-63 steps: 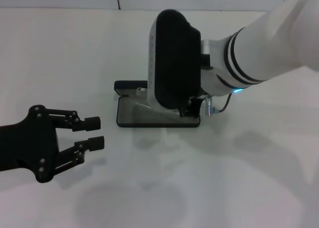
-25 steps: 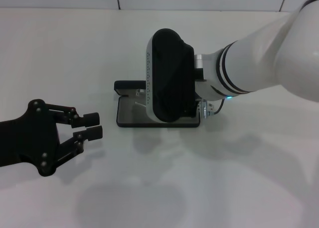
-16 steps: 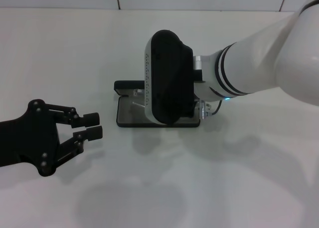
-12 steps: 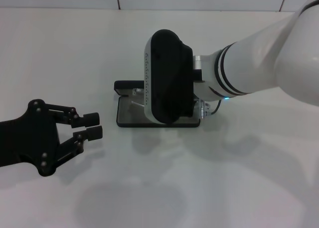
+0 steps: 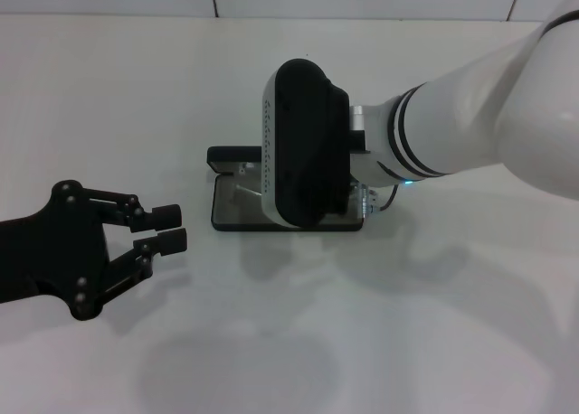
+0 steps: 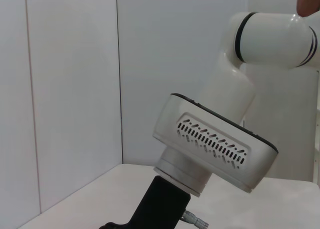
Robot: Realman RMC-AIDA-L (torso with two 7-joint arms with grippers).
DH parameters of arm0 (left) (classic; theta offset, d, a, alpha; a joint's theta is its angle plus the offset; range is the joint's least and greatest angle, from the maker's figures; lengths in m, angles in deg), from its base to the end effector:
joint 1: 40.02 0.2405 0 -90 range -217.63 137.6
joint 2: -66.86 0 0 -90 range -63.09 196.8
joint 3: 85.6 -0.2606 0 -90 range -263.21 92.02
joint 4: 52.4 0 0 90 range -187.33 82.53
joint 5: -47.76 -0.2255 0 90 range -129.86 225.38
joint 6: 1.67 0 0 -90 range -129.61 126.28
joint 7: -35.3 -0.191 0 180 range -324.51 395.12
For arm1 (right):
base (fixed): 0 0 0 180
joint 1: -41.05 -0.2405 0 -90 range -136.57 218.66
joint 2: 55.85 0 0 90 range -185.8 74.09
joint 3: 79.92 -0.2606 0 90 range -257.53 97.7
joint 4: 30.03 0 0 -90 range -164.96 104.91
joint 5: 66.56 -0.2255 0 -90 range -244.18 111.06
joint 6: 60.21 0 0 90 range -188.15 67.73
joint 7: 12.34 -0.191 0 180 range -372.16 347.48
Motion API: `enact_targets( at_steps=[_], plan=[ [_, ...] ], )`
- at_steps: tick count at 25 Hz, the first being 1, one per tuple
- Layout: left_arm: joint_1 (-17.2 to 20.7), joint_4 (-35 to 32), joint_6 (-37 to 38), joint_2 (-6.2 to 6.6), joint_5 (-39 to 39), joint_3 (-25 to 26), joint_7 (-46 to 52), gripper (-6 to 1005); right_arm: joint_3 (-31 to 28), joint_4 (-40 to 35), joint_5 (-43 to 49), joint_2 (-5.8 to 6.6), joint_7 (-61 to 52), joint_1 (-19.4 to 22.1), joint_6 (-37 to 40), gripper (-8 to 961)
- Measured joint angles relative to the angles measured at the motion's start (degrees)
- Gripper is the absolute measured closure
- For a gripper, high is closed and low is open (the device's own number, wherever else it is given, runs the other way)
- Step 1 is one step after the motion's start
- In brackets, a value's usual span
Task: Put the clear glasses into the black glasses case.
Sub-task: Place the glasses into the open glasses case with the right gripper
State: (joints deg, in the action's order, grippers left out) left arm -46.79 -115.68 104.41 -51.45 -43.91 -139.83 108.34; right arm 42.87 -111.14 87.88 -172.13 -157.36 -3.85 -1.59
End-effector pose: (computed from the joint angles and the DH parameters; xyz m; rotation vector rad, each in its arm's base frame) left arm -0.2444 0.2610 0.0249 -2.7249 -0.1604 -0.8972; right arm 0.0704 0.3704 -0.1594 -2.6277 -0.4146 -0.4983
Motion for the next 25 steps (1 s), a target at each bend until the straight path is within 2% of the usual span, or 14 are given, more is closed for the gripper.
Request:
enact_targets(
  at_steps=[25],
  plan=[
    [0.1, 0.0, 0.0, -0.09, 0.0, 0.0, 0.0, 835, -0.3, 0.0, -0.2, 0.00, -0.7, 0.0, -0.7, 900]
  ],
)
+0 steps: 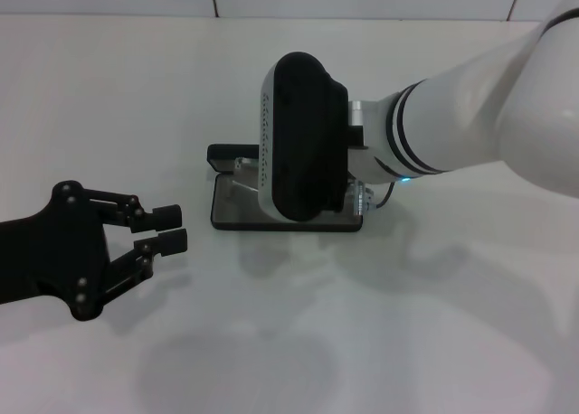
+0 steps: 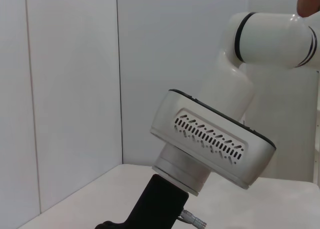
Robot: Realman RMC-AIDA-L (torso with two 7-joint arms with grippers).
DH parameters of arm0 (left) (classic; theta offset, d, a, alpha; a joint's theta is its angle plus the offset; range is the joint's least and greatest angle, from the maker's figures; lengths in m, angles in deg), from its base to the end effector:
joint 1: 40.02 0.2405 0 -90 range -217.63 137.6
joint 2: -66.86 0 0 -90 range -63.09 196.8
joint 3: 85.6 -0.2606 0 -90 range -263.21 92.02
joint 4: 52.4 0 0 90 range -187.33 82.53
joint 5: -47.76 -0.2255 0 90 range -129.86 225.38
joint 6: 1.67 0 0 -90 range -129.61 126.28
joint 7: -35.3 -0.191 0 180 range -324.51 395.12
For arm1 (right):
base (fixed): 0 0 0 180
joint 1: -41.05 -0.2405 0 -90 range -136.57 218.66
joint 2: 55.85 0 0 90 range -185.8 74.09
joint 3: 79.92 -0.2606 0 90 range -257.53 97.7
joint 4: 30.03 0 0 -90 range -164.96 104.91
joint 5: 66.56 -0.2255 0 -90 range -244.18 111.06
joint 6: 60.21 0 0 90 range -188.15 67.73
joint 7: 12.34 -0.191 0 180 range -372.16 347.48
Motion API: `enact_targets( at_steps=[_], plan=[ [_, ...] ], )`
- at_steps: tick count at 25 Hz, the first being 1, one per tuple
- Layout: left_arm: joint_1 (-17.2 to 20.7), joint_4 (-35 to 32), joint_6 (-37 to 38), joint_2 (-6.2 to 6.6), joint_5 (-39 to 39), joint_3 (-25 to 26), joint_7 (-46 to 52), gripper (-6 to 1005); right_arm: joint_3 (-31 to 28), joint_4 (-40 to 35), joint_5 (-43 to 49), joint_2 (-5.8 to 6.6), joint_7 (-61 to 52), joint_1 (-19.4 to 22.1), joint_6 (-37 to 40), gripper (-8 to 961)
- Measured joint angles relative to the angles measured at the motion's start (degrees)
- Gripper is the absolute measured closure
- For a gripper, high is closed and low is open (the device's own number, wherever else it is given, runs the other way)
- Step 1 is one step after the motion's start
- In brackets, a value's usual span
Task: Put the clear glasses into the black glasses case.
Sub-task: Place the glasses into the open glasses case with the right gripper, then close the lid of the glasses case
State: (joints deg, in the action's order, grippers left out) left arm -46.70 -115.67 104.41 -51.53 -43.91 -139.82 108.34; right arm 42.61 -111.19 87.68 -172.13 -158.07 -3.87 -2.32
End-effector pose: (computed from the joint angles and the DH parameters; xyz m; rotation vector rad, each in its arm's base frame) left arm -0.2445 0.2606 0.0245 -2.7238 -0.1631 -0.8988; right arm 0.0671 0.3716 -0.1590 -2.6266 -0.3969 -0.4723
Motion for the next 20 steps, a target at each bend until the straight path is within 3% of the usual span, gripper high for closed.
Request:
enact_targets(
  at_steps=[8, 14, 20],
  plan=[
    [-0.1, 0.3, 0.0, 0.00, 0.0, 0.0, -0.2, 835, 0.2, -0.1, 0.1, 0.00, 0.0, 0.0, 0.0, 900],
    [0.2, 0.3, 0.0, 0.06, 0.0, 0.0, -0.2, 836, 0.2, -0.9, 0.0, 0.00, 0.0, 0.2, -0.1, 827],
    [0.5, 0.4, 0.5, -0.18, 0.9, 2.6, -0.7, 836, -0.7, -4.9, -0.1, 0.01, 0.7, 3.4, -0.1, 826]
  ],
)
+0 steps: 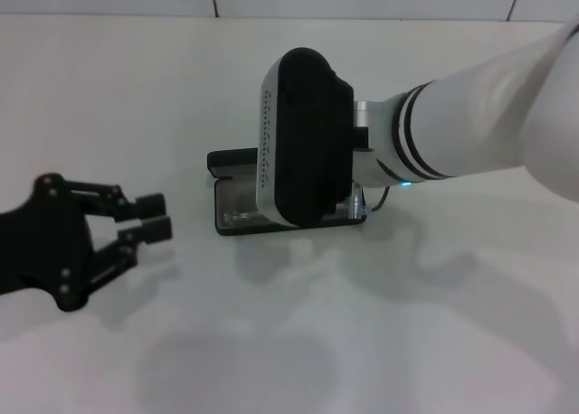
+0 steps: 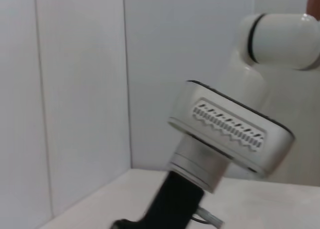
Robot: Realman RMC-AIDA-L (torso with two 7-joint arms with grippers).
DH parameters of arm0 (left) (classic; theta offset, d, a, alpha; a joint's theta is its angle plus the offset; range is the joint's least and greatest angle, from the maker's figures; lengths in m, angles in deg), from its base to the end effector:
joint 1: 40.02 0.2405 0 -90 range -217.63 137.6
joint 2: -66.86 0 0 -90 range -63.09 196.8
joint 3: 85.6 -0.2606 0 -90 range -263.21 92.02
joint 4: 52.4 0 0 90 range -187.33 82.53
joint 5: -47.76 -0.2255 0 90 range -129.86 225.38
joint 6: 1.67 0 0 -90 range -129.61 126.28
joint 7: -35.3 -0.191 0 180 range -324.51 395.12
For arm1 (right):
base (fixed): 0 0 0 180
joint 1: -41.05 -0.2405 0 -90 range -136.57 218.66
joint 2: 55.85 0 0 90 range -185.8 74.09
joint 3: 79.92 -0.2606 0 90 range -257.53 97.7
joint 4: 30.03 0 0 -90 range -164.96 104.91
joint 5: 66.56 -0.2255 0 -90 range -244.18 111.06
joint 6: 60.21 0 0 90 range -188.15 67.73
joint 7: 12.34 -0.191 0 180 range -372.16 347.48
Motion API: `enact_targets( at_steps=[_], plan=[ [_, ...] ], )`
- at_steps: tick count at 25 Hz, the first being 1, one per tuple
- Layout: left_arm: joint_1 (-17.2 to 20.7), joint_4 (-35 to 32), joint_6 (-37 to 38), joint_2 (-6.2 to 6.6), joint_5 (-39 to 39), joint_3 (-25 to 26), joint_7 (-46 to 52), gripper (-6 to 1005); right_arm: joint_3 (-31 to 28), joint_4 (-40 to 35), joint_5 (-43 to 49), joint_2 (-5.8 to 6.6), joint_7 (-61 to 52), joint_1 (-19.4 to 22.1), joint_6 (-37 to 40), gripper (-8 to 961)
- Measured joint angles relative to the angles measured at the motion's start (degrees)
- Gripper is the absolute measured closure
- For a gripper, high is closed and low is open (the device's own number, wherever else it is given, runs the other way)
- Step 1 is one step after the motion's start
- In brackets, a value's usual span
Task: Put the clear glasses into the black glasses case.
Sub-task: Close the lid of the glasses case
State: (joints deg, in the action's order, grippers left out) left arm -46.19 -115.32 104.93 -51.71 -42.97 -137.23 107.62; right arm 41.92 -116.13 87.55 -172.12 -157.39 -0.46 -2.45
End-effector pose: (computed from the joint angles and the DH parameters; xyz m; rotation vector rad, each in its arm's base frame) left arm -0.2487 0.2603 0.0340 -2.6669 -0.1648 -0.9179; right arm 0.0584 0.3613 -0.1525 -2.6339 -0.3926 -0.3882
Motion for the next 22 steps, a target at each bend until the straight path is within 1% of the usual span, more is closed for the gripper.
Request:
enact_targets(
  at_steps=[5, 7, 8, 10, 12, 14, 16, 20, 21, 22],
  plan=[
    [0.3, 0.1, 1.2, -0.56, 1.5, 4.4, -0.1, 836, -1.4, -3.4, 0.0, 0.00, 0.1, 3.5, 0.0, 825],
    [0.3, 0.2, 1.3, -0.74, 2.3, 5.4, -0.1, 837, -2.3, -4.9, -0.2, 0.00, 0.2, 5.1, -0.1, 824],
    [0.3, 0.3, 1.4, -0.77, 2.8, 5.6, -0.1, 837, -2.3, -4.9, -0.2, 0.00, 0.2, 5.1, -0.1, 824],
    [0.3, 0.7, 1.4, -0.78, 3.3, 5.7, -0.1, 837, -5.3, -7.0, -3.4, 0.09, 1.4, 7.9, -0.6, 823],
    [0.1, 1.2, 1.4, -0.78, 3.9, 5.7, -0.2, 837, -8.1, -8.1, -6.4, 0.24, 2.6, 9.9, -1.5, 823],
    [-0.2, 1.5, 1.4, -0.81, 4.1, 5.8, -0.4, 837, -11.6, -9.0, -10.4, 0.41, 4.4, 12.3, -2.9, 823],
    [-0.3, 1.7, 1.4, -0.86, 4.1, 5.8, -0.7, 837, -16.3, -9.4, -16.2, 0.44, 7.0, 15.0, -4.5, 822],
    [-1.7, 3.4, 1.4, -0.97, 5.2, 5.7, -1.0, 838, -23.8, -7.6, -29.9, 0.44, 12.8, 19.2, -6.8, 821],
    [-2.4, 4.4, 1.4, -0.97, 5.8, 5.7, -1.1, 838, -27.4, -5.6, -38.4, 0.48, 16.9, 20.8, -6.7, 821],
    [-3.3, 5.5, 1.3, -0.97, 6.4, 5.7, -1.3, 838, -29.8, -3.9, -43.7, 0.55, 20.1, 21.6, -6.0, 821]
  ],
)
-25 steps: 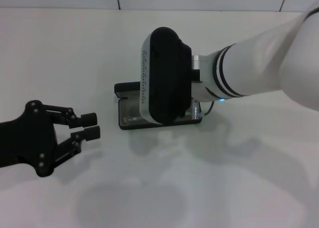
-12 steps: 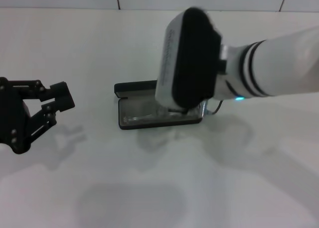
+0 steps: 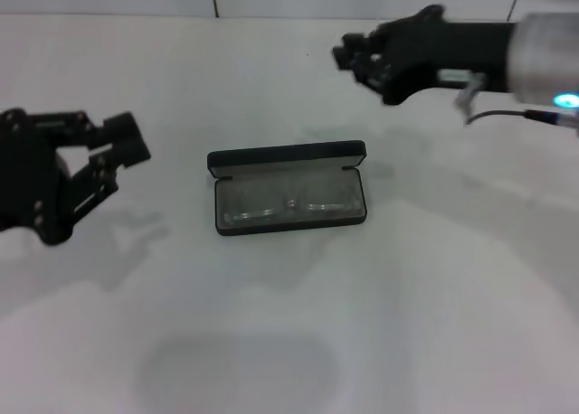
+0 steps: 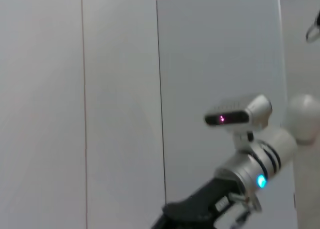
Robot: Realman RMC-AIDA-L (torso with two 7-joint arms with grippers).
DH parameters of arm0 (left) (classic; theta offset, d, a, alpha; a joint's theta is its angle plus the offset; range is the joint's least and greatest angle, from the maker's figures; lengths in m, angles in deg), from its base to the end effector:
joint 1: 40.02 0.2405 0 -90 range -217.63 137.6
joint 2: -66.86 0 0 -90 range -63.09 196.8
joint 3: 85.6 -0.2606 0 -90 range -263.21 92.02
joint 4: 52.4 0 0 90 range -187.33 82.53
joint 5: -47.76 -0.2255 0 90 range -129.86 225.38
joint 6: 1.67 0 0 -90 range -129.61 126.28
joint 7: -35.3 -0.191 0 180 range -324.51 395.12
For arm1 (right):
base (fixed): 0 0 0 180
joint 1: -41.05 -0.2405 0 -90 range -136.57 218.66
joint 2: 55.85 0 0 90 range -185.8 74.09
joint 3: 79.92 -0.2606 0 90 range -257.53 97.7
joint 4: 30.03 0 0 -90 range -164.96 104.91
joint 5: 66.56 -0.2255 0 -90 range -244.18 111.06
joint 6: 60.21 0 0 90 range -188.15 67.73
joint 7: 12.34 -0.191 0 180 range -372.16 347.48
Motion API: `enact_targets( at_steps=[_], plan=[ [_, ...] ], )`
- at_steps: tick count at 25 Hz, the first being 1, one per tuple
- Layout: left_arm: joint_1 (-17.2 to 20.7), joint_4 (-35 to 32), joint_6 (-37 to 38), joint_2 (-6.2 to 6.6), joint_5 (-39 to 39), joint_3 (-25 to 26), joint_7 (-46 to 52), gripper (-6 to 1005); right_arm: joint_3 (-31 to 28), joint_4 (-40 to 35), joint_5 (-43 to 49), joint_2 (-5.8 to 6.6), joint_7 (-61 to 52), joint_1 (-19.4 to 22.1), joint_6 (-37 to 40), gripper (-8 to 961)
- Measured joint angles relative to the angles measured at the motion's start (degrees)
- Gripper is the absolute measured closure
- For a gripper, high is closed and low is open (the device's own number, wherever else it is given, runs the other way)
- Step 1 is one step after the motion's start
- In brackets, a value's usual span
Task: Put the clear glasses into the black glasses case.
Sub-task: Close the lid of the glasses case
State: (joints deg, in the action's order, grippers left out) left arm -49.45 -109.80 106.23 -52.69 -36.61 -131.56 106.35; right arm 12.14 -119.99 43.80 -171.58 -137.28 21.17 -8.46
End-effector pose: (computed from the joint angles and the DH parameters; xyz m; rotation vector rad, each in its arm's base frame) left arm -0.2371 0.2762 0.0527 -2.4927 -0.1409 -1.1189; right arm 0.0877 0.3916 -0.0331 -2.5518 0.3620 0.5013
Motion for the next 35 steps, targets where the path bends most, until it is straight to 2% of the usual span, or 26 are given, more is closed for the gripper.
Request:
enact_targets(
  at_steps=[2, 3, 4, 6, 7, 10, 14, 20, 25, 28, 31, 32, 35],
  plan=[
    [-2.1, 2.3, -0.2, 0.00, 0.9, 0.0, -0.3, 838, -5.2, 6.1, -15.0, 0.05, 10.0, 1.3, 5.2, 821],
    [-3.2, 3.4, -0.3, 0.01, 1.1, 0.0, -0.6, 838, -6.8, 8.4, -19.4, 0.06, 13.2, 1.4, 7.3, 820],
    [-5.8, 5.8, -0.9, 0.01, 1.1, 0.0, -1.4, 838, -9.2, 12.8, -25.5, 0.05, 17.8, 1.5, 11.3, 820],
    [-6.8, 6.5, -1.2, 0.01, 1.1, -0.1, -1.7, 839, -13.4, 21.8, -35.3, 0.06, 26.5, 1.0, 19.9, 820],
    [-8.9, 8.4, -2.2, 0.02, 1.0, -0.2, -2.0, 839, -15.9, 27.6, -39.4, 0.05, 30.5, 0.6, 24.6, 820],
    [-13.0, 11.9, -5.1, 0.04, 0.4, -0.4, -2.5, 839, -22.2, 40.4, -44.4, 0.20, 38.6, -0.8, 35.4, 819],
    [-16.7, 14.4, -10.1, 0.05, -2.7, -0.4, -2.6, 839, -29.2, 51.1, -42.1, 0.88, 47.0, -0.9, 42.5, 818],
    [-18.6, 18.9, -16.9, -0.12, -3.6, -0.6, -3.4, 840, -31.2, 53.1, -35.4, 0.44, 54.5, 1.8, 42.4, 817],
    [-25.9, 31.0, -26.5, -0.40, -3.2, -0.7, -8.3, 840, -31.2, 53.6, -35.4, 0.36, 55.1, 3.6, 43.4, 816],
    [-27.9, 34.4, -29.1, -0.70, -3.2, -0.9, -10.6, 841, -30.7, 53.6, -35.4, 0.34, 55.1, 3.5, 43.5, 815],
    [-28.7, 35.7, -30.6, -0.82, -3.2, -1.7, -11.1, 841, -30.5, 53.7, -35.4, 0.33, 54.9, 3.3, 43.7, 815],
    [-29.1, 36.5, -32.5, -0.84, -3.1, -3.7, -10.9, 841, -30.5, 53.7, -35.5, 0.33, 54.9, 3.3, 43.7, 814],
    [-29.1, 36.7, -34.9, -0.82, -3.1, -5.3, -10.3, 841, -30.5, 53.7, -35.4, 0.33, 54.9, 3.3, 43.8, 814]
  ],
)
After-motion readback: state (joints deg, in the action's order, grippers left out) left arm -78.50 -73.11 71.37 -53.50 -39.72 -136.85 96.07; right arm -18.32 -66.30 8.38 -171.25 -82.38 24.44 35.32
